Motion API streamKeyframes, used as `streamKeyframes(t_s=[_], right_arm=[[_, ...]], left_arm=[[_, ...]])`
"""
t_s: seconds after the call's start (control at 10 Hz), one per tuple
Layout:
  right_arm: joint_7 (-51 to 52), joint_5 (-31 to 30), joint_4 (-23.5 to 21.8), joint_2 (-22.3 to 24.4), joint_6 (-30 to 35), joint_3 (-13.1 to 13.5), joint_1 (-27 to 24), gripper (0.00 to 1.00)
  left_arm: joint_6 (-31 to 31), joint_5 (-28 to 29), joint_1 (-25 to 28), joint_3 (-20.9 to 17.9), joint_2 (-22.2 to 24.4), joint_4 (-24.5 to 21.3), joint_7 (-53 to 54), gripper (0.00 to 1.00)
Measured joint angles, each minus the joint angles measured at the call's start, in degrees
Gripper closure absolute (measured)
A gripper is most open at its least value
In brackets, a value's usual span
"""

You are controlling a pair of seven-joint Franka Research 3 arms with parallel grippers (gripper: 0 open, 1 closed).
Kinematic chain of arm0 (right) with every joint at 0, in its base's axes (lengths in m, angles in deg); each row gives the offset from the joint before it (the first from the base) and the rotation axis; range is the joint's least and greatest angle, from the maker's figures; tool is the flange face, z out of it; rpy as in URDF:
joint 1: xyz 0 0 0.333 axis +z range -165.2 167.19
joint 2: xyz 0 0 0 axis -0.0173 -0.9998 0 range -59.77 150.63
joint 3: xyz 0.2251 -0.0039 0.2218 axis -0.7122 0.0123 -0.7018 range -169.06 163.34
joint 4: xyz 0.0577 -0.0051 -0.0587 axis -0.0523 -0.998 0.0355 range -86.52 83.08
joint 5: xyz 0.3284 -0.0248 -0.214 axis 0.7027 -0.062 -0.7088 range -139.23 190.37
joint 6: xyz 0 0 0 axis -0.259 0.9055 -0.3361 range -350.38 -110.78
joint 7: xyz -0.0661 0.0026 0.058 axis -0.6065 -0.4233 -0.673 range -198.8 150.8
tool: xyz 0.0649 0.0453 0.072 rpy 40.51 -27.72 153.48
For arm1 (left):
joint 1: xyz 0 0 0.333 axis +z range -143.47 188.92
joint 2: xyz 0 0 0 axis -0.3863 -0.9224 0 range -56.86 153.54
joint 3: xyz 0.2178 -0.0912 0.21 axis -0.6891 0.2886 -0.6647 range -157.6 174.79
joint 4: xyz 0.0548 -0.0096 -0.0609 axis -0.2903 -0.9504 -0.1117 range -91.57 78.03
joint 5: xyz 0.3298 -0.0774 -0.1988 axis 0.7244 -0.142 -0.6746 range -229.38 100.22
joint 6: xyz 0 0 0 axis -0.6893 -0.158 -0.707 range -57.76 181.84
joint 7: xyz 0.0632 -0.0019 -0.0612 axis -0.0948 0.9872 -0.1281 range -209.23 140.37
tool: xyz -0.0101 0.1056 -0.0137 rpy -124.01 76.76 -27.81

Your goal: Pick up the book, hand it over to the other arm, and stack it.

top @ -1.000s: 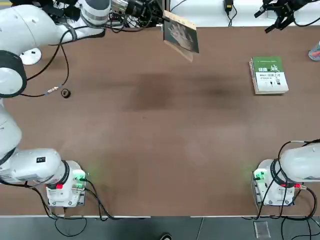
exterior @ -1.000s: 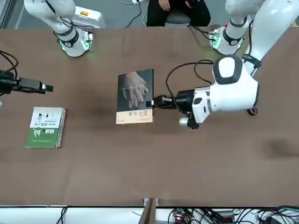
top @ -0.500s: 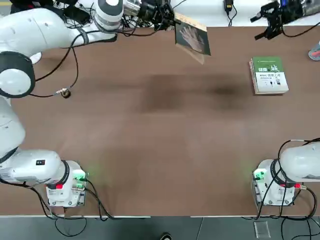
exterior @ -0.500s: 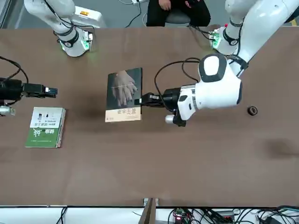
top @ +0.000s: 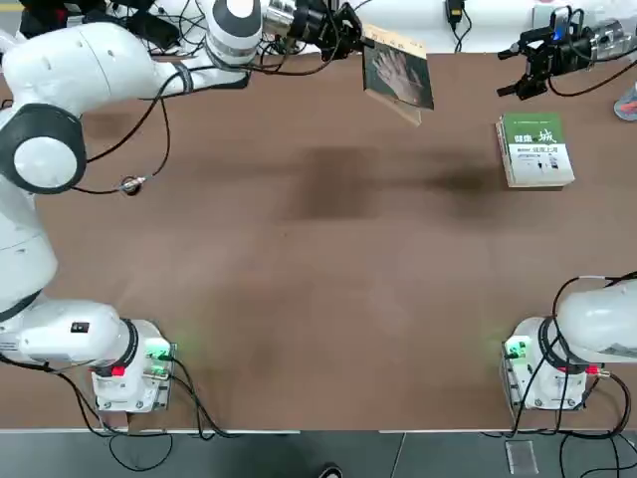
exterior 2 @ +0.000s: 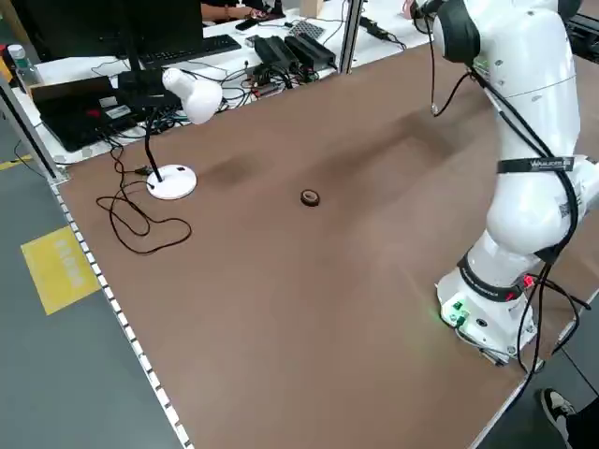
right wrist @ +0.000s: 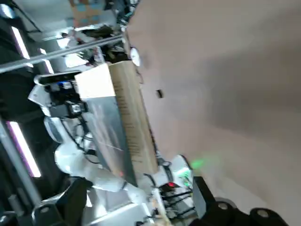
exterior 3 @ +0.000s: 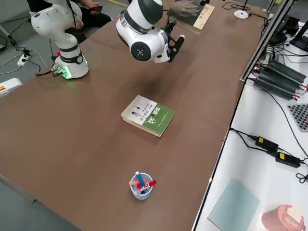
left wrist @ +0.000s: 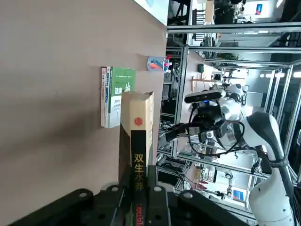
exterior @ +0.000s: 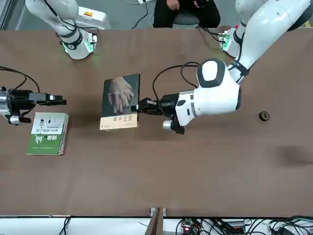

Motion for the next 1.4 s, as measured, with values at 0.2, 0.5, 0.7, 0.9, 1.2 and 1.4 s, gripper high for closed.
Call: streamKeyframes(t_s=[0.2,0.5,0.7,0.9,1.2,1.4], right_arm=[[0.1,3.9,-2.1,-0.1,0.6,0.0,0.0,0.0],[1.8,7.3,-4.8,-1.3,0.9,-0.1,0.6,0.0],[3.8,9.0,-5.3,-2.8,1.0,-0.3,1.6,0.0],[6.7,11.1,-5.4,-4.2,1.0,-0.4,3.0,0.0],[14.2,13.0,-5.5,-6.0,1.2,-0.4,5.1,0.0],[16.8,15.0,-5.6,-7.0,3.3,0.0,5.3,0.0]], left_arm=[[0.0,0.0,-0.2,0.0,-0.5,0.6,1.4,0.99],[0.0,0.0,-0.6,0.0,-1.1,0.9,4.1,0.99],[0.0,-1.0,-1.2,0.0,-1.7,1.2,4.9,0.99],[0.1,-4.0,-2.2,0.0,-2.4,1.5,6.1,0.99],[1.6,-7.8,-3.6,0.0,-3.1,1.7,8.1,0.99],[2.7,-8.2,-4.1,0.0,-3.3,1.7,8.4,0.99]])
